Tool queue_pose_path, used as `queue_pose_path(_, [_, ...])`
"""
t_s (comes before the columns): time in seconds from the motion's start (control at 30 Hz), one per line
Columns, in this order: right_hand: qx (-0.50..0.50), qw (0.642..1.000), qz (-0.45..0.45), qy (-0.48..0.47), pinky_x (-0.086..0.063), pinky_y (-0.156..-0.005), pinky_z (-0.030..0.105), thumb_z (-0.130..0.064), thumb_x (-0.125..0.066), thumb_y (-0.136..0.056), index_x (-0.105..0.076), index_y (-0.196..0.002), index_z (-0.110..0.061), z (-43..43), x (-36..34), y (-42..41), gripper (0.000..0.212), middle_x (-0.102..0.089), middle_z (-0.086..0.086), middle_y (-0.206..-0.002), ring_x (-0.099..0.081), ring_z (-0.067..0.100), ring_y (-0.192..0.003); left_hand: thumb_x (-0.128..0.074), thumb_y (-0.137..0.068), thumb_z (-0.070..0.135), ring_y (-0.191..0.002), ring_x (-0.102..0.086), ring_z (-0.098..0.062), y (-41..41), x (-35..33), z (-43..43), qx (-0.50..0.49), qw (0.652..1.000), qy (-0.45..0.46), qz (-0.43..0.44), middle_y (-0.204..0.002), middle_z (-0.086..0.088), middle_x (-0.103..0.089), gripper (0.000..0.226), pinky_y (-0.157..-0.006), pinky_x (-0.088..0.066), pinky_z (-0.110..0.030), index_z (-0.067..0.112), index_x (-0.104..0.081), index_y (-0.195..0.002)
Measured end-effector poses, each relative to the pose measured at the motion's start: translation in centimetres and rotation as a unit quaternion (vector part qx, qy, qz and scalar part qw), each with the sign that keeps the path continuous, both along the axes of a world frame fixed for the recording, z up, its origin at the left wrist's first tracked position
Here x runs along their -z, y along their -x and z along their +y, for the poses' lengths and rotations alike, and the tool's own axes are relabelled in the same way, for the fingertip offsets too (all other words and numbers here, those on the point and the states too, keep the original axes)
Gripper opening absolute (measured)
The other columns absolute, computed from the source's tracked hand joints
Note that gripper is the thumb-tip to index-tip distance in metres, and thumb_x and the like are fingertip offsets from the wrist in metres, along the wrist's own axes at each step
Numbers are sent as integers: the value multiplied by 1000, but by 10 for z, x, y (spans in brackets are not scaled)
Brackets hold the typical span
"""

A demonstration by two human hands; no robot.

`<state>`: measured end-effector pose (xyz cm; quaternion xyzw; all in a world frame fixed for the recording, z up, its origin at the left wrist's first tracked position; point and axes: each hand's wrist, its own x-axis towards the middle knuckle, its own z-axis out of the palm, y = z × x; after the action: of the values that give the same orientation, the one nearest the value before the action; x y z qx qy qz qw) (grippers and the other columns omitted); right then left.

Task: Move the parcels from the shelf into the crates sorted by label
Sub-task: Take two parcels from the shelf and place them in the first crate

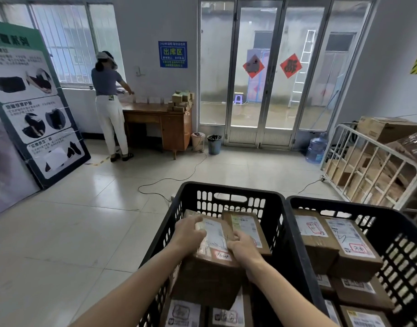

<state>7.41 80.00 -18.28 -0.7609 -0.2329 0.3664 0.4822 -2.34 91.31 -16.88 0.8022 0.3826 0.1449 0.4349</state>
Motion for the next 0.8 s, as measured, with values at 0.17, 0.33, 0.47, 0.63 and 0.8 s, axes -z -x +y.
queue_pose_path(0.17, [12, 998, -44, -37, -55, -62, 23, -5, -46, -94, -54, -111, -12, 7, -10, -12, 21, -63, 0, -90, -66, 14, -77, -53, -90, 4, -128, -43, -26, -13, -6, 8, 29, 998, -49, -20, -145, -6, -35, 51, -90, -54, -32, 6, -39, -139])
queue_pose_path(0.33, [16, 994, -106, -12, -56, -77, 27, -6, -44, -94, -50, -118, -9, 40, -9, -20, 25, -58, 4, -102, -62, 16, -89, -51, -90, 4, -138, -31, -25, -31, -7, 41, 49, 994, -100, 16, -152, -7, -27, 52, -110, -38, -38, 3, -36, -141])
queue_pose_path(0.47, [-4, 987, -158, 26, -37, -80, 15, -5, -43, -94, -46, -129, -4, 51, 1, -19, 35, -47, 12, -130, -44, 13, -98, -46, -94, 7, -141, -23, -22, -38, 4, 50, 77, 988, -121, 60, -152, -8, -24, 48, -114, -24, -29, -1, -36, -140])
queue_pose_path(0.63, [-2, 984, -176, 22, -31, -75, 7, -3, -42, -93, -48, -127, -3, 56, 9, -26, 34, -44, 12, -133, -42, 13, -100, -45, -96, 12, -141, -18, -19, -47, 16, 55, 87, 986, -136, 45, -151, -7, -23, 47, -115, -18, -26, 0, -35, -140])
queue_pose_path(0.8, [-31, 980, -191, 44, -31, -103, 21, -2, -40, -94, -45, -132, -5, 53, 20, -16, 38, -26, 10, -151, -29, 21, -137, -46, -95, 10, -142, -18, -19, -34, 43, 53, 74, 991, -102, 33, -152, -6, -21, 50, -116, -21, -28, 2, -32, -142])
